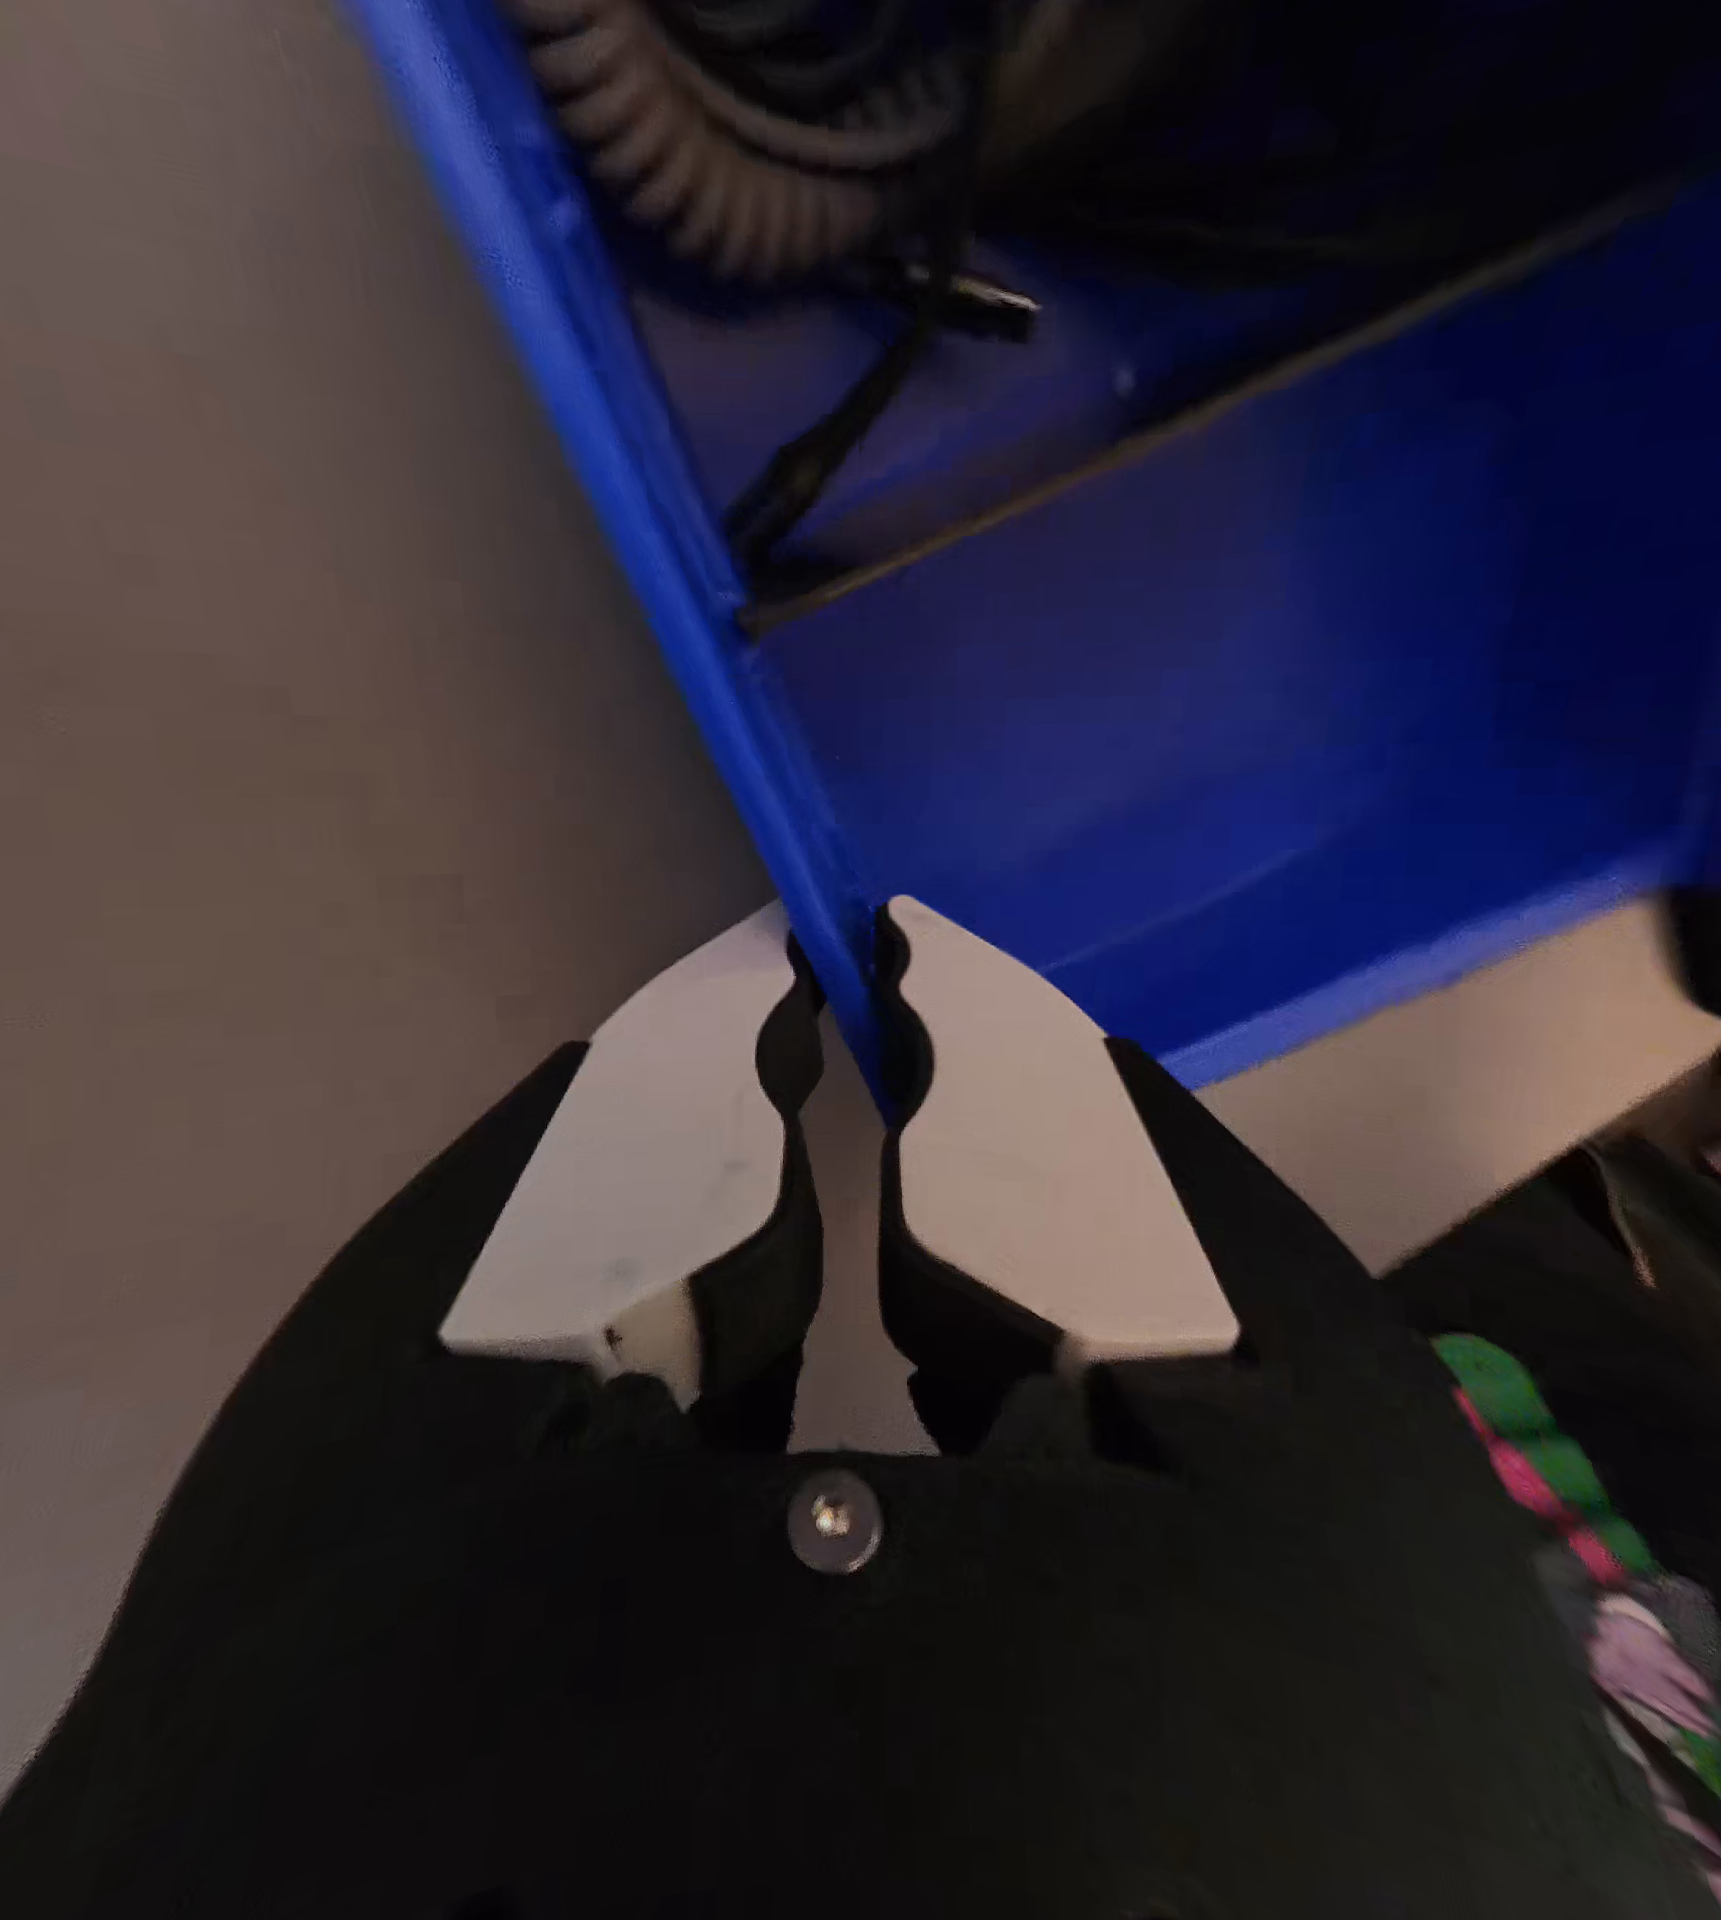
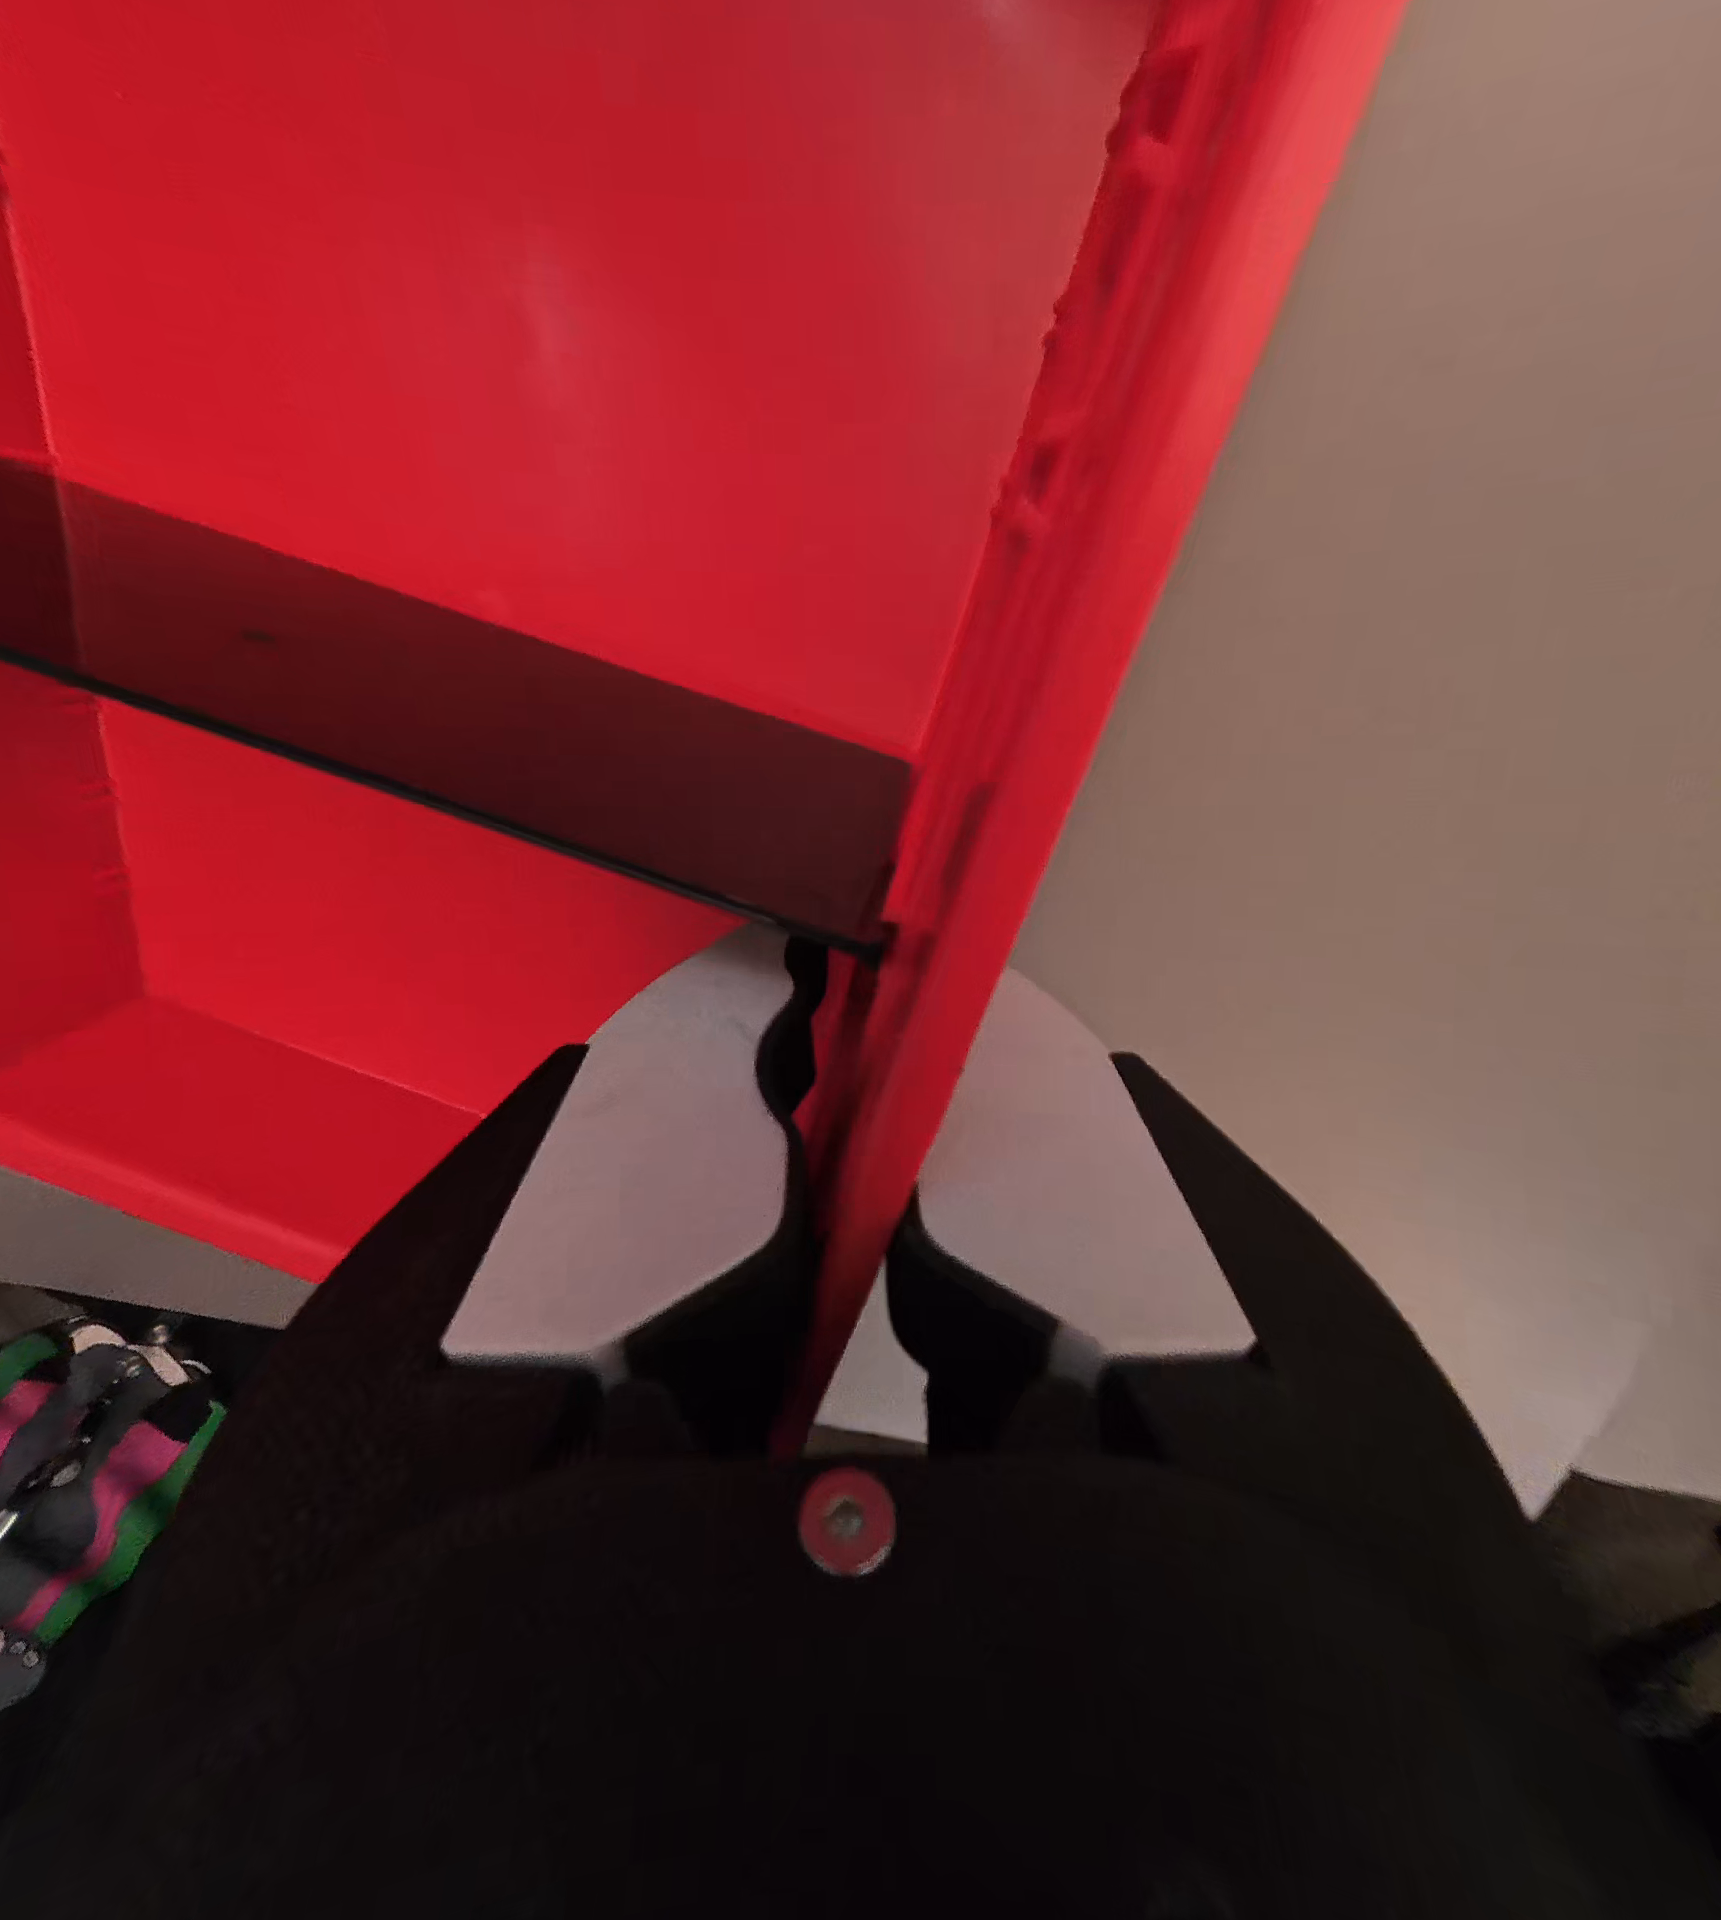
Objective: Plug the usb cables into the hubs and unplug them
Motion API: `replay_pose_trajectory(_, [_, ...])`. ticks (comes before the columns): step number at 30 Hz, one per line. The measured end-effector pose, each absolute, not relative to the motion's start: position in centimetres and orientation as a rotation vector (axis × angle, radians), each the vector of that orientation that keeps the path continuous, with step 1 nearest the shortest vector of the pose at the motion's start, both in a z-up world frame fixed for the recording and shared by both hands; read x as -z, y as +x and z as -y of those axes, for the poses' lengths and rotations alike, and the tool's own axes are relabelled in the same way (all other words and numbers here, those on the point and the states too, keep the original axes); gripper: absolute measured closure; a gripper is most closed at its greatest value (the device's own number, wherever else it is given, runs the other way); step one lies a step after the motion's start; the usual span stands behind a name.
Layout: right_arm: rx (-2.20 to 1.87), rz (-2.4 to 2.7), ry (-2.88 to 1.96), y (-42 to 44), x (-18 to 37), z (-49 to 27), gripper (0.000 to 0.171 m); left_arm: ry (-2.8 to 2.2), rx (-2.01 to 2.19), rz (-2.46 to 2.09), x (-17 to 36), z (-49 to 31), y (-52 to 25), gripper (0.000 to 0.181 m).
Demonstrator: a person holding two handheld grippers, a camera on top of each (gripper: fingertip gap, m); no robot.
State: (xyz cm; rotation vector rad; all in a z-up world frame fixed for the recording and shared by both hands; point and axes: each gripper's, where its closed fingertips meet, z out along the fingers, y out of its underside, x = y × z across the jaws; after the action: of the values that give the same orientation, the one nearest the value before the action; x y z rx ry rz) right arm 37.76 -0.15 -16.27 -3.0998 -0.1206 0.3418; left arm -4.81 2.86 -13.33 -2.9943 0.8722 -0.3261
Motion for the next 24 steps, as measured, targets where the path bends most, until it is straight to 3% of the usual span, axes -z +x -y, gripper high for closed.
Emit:
replay_pose_trajectory(7, [-0.419,0.272,-3.035,26.2,17.3,-3.2,0.156,-3.036,0.420,-0.490,13.1,-2.9,-19.2,0.175])
replay_pose_trajectory(10, [-0.375,0.364,-3.021,23.6,17.5,-4.1,0.163,-3.015,0.417,-0.325,13.0,-1.2,-26.6,0.174])
replay_pose_trajectory(17, [-0.281,0.416,-3.057,25.7,17.4,-4.9,0.166,-3.013,0.355,0.007,12.9,6.9,-39.4,0.175])
replay_pose_trajectory(24, [-0.340,0.317,-3.071,28.2,17.6,-5.1,0.163,-2.839,0.472,0.432,12.9,9.6,-41.5,0.171])
